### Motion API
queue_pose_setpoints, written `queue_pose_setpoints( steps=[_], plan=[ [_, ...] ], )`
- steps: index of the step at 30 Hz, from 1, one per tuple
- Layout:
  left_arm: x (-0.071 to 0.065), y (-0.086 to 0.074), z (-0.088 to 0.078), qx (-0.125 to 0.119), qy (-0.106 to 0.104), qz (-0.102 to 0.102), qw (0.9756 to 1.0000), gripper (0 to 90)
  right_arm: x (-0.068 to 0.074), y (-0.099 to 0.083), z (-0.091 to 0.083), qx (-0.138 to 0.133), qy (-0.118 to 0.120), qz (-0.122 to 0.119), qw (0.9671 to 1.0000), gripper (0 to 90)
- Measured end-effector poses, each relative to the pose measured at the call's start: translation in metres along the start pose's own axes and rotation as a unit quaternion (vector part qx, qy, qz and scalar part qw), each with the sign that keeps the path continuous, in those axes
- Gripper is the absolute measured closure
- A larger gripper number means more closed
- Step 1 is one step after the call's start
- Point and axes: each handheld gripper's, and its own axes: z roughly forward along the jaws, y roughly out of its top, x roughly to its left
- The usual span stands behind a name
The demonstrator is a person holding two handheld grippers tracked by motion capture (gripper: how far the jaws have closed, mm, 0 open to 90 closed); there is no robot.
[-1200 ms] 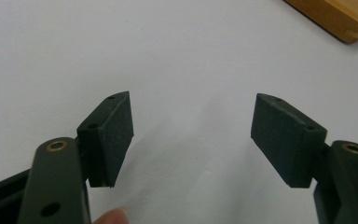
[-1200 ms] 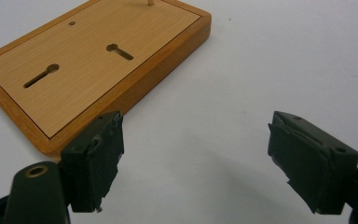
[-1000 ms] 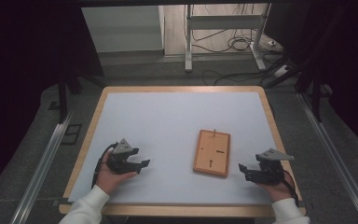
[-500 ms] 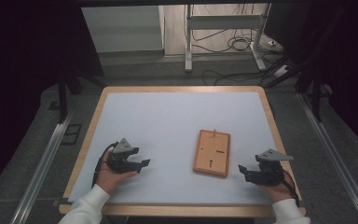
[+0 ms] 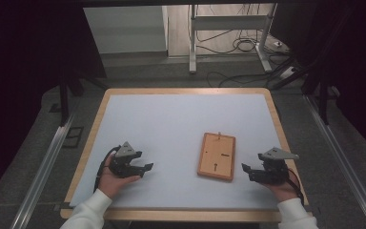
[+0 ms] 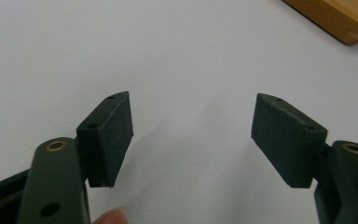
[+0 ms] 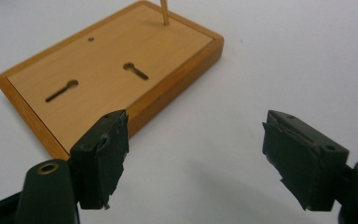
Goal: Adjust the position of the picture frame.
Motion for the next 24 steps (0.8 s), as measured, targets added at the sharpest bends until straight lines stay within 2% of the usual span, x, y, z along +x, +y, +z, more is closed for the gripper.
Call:
queue_pose_setpoints(
  steps=[6,10,24],
  plan=[
    [0.000,-0.001,0.000,0.002,-0.005,0.005,1.0000,28.3,0.004,0.010,0.008,0.000,0.007,-0.011,0.9999,23.3],
    [0.001,0.000,0.001,0.001,-0.005,0.003,1.0000,28.3,0.006,0.018,0.012,-0.003,0.018,-0.009,0.9998,23.6],
    [0.002,-0.001,0.002,0.004,-0.003,0.002,1.0000,28.3,0.013,0.042,0.019,-0.012,0.027,-0.018,0.9994,23.6]
  ],
)
